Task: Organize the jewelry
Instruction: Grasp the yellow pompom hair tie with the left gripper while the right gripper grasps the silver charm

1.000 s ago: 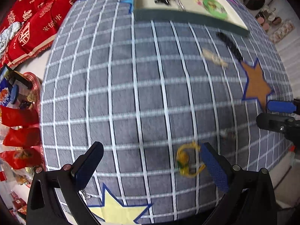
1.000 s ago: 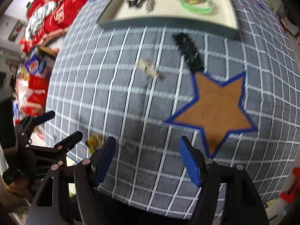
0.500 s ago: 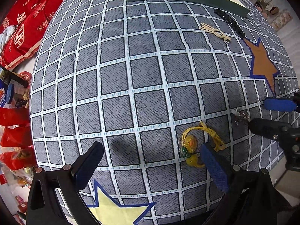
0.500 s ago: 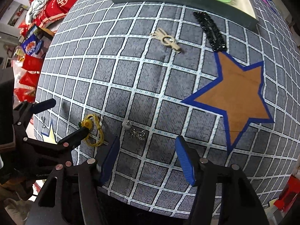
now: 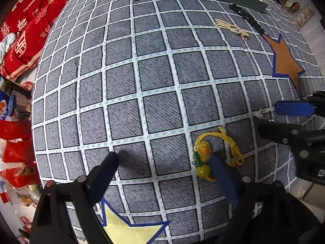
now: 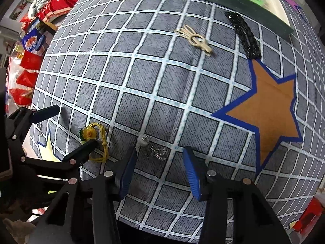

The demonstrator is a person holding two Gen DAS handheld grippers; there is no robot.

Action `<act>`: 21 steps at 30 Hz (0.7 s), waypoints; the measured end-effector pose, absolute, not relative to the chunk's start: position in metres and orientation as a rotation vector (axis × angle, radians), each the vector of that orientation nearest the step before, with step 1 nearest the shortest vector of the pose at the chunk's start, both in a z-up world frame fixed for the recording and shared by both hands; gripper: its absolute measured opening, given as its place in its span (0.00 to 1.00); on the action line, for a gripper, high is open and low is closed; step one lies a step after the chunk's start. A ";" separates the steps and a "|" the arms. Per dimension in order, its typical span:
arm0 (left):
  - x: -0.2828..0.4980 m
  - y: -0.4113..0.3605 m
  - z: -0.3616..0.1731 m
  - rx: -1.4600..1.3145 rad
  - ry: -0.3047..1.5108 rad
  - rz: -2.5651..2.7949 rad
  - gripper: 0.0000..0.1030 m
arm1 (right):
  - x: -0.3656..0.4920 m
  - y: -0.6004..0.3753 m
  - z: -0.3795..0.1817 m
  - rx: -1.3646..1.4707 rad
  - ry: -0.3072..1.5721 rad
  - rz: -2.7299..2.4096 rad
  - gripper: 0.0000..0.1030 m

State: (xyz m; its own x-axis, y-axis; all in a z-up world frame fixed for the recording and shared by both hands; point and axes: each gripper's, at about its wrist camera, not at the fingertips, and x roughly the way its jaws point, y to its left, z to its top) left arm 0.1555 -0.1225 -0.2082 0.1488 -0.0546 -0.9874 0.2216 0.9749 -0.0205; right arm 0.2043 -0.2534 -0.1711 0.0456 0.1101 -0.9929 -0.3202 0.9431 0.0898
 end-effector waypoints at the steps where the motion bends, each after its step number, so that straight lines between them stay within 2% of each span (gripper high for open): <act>1: 0.154 -0.122 -0.206 0.137 1.410 -0.203 0.89 | 0.203 -0.249 -0.172 -0.192 1.487 0.327 0.48; 4: 0.148 -0.124 -0.200 0.128 1.409 -0.216 0.81 | 0.200 -0.235 -0.173 -0.254 1.471 0.309 0.41; 6: 0.145 -0.128 -0.196 0.132 1.405 -0.221 0.77 | 0.196 -0.227 -0.173 -0.293 1.461 0.290 0.28; 8: 0.144 -0.132 -0.193 0.137 1.400 -0.229 0.68 | 0.194 -0.224 -0.174 -0.307 1.456 0.279 0.20; 9: 0.143 -0.134 -0.191 0.140 1.395 -0.236 0.65 | 0.192 -0.223 -0.174 -0.299 1.457 0.278 0.19; 12: 0.143 -0.146 -0.180 0.159 1.377 -0.261 0.39 | 0.191 -0.223 -0.175 -0.262 1.466 0.276 0.18; 13: 0.143 -0.149 -0.179 0.163 1.378 -0.276 0.25 | 0.192 -0.230 -0.173 -0.248 1.470 0.277 0.18; 14: 0.146 -0.156 -0.172 0.162 1.384 -0.279 0.21 | 0.192 -0.233 -0.173 -0.219 1.478 0.275 0.17; 21: 0.164 -0.147 -0.159 -0.049 1.428 -0.292 0.21 | 0.200 -0.265 -0.162 -0.077 1.495 0.260 0.16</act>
State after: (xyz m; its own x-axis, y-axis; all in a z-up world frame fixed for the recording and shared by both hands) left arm 0.1635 -0.1474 -0.1591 0.1135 -0.2288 -0.9668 0.1698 0.9633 -0.2080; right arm 0.1998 -0.2654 -0.1622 0.0542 0.1239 -0.9908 -0.2183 0.9697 0.1094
